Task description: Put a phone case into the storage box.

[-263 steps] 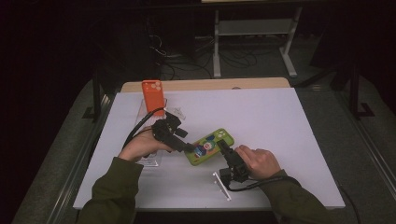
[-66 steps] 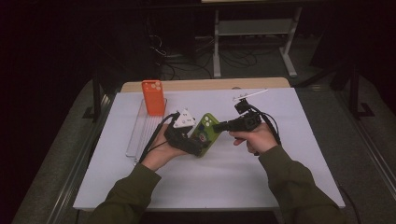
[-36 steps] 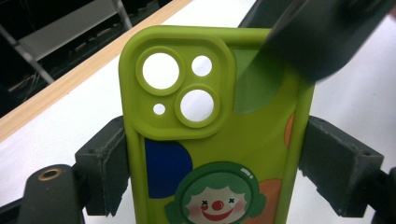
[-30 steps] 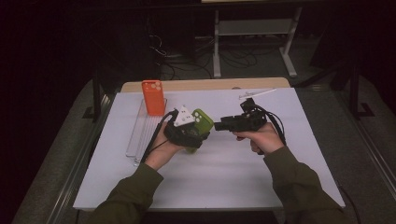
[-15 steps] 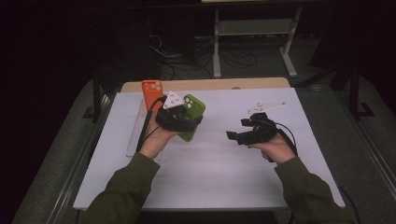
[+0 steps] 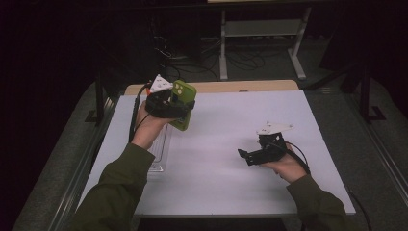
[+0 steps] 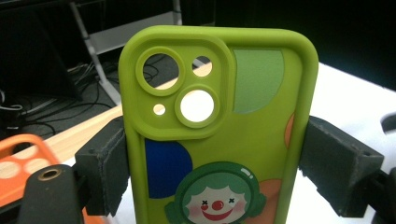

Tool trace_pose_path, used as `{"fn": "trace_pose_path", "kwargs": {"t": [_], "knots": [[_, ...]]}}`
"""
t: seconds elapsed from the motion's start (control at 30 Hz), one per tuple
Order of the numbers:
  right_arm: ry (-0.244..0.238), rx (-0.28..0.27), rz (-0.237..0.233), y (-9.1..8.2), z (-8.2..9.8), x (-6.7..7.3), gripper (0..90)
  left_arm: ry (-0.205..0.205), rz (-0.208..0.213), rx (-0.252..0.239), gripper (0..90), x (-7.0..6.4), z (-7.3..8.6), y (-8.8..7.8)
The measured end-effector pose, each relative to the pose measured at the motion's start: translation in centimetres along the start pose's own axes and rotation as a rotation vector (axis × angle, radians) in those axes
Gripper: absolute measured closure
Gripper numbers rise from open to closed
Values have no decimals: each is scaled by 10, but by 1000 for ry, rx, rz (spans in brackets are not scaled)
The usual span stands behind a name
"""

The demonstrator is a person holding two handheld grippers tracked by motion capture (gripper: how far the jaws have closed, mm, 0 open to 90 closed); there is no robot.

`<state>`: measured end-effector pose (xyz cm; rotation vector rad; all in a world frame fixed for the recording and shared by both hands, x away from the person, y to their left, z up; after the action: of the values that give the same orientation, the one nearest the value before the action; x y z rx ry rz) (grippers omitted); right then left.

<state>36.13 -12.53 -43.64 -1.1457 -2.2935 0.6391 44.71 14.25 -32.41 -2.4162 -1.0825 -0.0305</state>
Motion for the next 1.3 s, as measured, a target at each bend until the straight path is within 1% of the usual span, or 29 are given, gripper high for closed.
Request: {"fn": "trace_pose_path", "kwargs": {"t": [0.03, 0.07, 0.13, 0.17, 0.2, 0.23, 0.27, 0.3, 0.33, 0.37, 0.4, 0.43, 0.5, 0.53, 0.57, 0.6, 0.67, 0.73, 0.8, 0.83, 0.87, 0.9, 0.97, 1.0, 1.13, 1.2, 1.23, 1.3], "knots": [[-8, -2, 8, -1, 2, 0, 0, -4, -5, 0, 162, 3, -1, -1], [-7, -4, 10, -1, 4, 0, 0, -9, -15, 1, 162, 7, -1, -3], [-12, -5, 10, -2, 10, -2, 0, -13, -23, 4, 162, 12, -2, -5], [-19, -7, 10, -2, 12, -3, 0, -22, -28, 2, 162, 15, -3, -6], [-13, -4, 13, -2, 14, -3, 0, -22, -35, 0, 162, 18, -3, -7], [-20, 1, 17, -3, 17, -4, 0, -25, -41, 10, 162, 22, -3, -9], [-21, 0, 18, -3, 20, -5, 0, -19, -45, 8, 162, 24, -4, -10], [-11, 9, 18, -3, 22, -5, 0, -25, -52, 7, 162, 27, -4, -11], [-18, 15, 17, -3, 24, -6, 0, -22, -60, 11, 162, 31, -5, -12], [-12, 18, 18, -3, 26, -7, 0, -22, -65, 14, 162, 33, -5, -12], [-22, 19, 18, -3, 27, -7, 0, -22, -72, 15, 162, 36, -5, -13], [-23, 21, 23, -2, 27, -7, 0, -17, -80, 19, 162, 41, -6, -14], [-32, 23, 22, -2, 28, -7, 0, -20, -92, 22, 162, 47, -7, -15], [-33, 20, 22, -2, 28, -7, 0, -24, -99, 17, 162, 52, -7, -16], [-40, 18, 27, -2, 27, -8, 0, -41, -105, 13, 162, 55, -8, -16], [-34, 12, 26, -2, 26, -8, 0, -41, -111, 14, 162, 57, -8, -17], [-4, 6, 20, -1, 25, -6, 0, -55, -123, 14, 162, 63, -7, -17], [-2, 6, 22, -1, 26, -6, 0, -59, -132, 13, 162, 68, -6, -17], [-26, 9, 28, -2, 27, -8, 0, -68, -142, 14, 162, 74, -4, -17], [-28, 6, 31, -2, 27, -8, 0, -79, -147, 11, 162, 76, -3, -16], [-11, 6, 26, -3, 27, -7, 0, -85, -153, 12, 162, 79, -1, -15], [-10, 0, 27, -4, 28, -8, 0, -91, -159, 12, 162, 81, 0, -14], [-9, -3, 29, -6, 28, -9, 0, -95, -169, 9, 162, 84, 1, -13], [-18, -4, 31, -6, 29, -10, 0, -92, -174, 14, 162, 86, 3, -12], [1, -18, 29, -9, 28, -12, 0, -110, -203, 14, 162, 91, 7, -10], [-3, -28, 25, -10, 26, -11, 0, -119, -210, 15, 162, 93, 9, -6], [0, -28, 22, -9, 26, -11, 0, -117, -219, 20, 162, 94, 11, -5], [-9, -25, 20, -8, 25, -11, 0, -133, -230, 19, 162, 96, 14, -2]]}}
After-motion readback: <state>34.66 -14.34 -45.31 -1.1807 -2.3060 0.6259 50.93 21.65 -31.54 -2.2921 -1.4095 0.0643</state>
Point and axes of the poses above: each handheld gripper's, and its own axes: y roughly forward along the jaws, z roughly out of its underside, x roughly to its left, the point moved 6 cm from there along y, roughly forward along the jaws, and after that the axes turned 12 degrees about y, right-handed, at the moved point
